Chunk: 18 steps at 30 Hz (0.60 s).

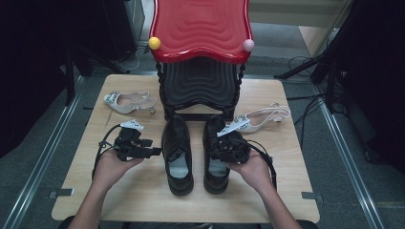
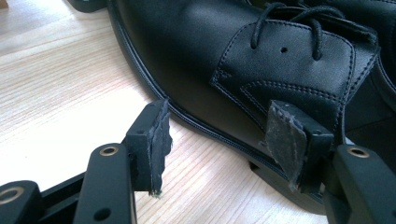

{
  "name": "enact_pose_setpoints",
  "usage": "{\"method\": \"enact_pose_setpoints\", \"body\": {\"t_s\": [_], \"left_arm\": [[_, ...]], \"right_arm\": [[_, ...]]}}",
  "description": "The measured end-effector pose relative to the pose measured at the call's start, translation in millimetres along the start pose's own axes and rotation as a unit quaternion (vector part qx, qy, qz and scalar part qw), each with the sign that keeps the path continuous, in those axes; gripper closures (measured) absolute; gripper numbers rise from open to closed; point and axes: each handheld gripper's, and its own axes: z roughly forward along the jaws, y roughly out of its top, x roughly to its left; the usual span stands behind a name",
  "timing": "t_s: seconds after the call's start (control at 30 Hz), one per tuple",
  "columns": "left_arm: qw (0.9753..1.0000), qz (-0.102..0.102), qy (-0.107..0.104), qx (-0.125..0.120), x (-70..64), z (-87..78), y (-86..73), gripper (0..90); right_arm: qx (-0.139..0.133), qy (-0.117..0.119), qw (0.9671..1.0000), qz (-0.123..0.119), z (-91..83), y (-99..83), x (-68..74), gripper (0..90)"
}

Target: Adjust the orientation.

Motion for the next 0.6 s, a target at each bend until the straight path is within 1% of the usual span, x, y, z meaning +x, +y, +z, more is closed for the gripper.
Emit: {"method": "enact_pose_setpoints", "body": {"t_s": [0.1,0.17,0.2,0.23,0.3,0.33,0.37,0.43,0.5,0.6], "left_arm": [[1.0000,0.004,0.000,0.000,-0.8,1.7,-0.1,41.2],[1.0000,0.005,-0.001,0.000,-1.1,2.4,-0.3,44.0],[1.0000,0.005,-0.002,0.001,-1.1,2.7,-0.6,46.3],[1.0000,0.002,-0.008,0.004,-1.4,3.3,-0.8,50.2],[1.0000,0.004,-0.005,0.006,-2.5,4.4,-1.2,59.4],[1.0000,0.004,-0.005,0.006,-2.2,5.1,-1.3,65.0],[1.0000,0.002,-0.004,0.005,-1.5,5.8,-1.5,69.2],[0.9999,-0.001,-0.006,0.009,0.2,7.0,-1.6,77.6],[0.9999,-0.001,-0.003,0.011,1.1,7.9,-1.5,83.9],[0.9999,-0.007,-0.009,0.009,3.2,9.8,-0.9,89.5]], "right_arm": [[-0.001,0.005,1.0000,0.005,5.7,3.8,3.7,90.0],[-0.001,0.007,1.0000,0.001,9.2,5.6,5.8,90.0],[-0.003,0.009,1.0000,0.002,10.7,5.8,6.4,90.0],[-0.005,0.011,0.9999,0.002,11.7,5.8,6.4,90.0],[-0.006,0.010,0.9999,0.002,10.6,4.8,7.1,90.0],[-0.009,0.011,0.9999,0.003,8.4,3.9,6.8,90.0],[-0.014,0.011,0.9998,0.004,5.1,2.9,6.4,90.0],[-0.026,0.015,0.9995,0.006,-3.6,-0.1,5.1,90.0],[-0.043,0.006,0.9990,0.007,-15.0,-4.3,3.0,90.0],[-0.064,-0.006,0.9978,0.018,-28.4,-9.6,-3.3,90.0]]}}
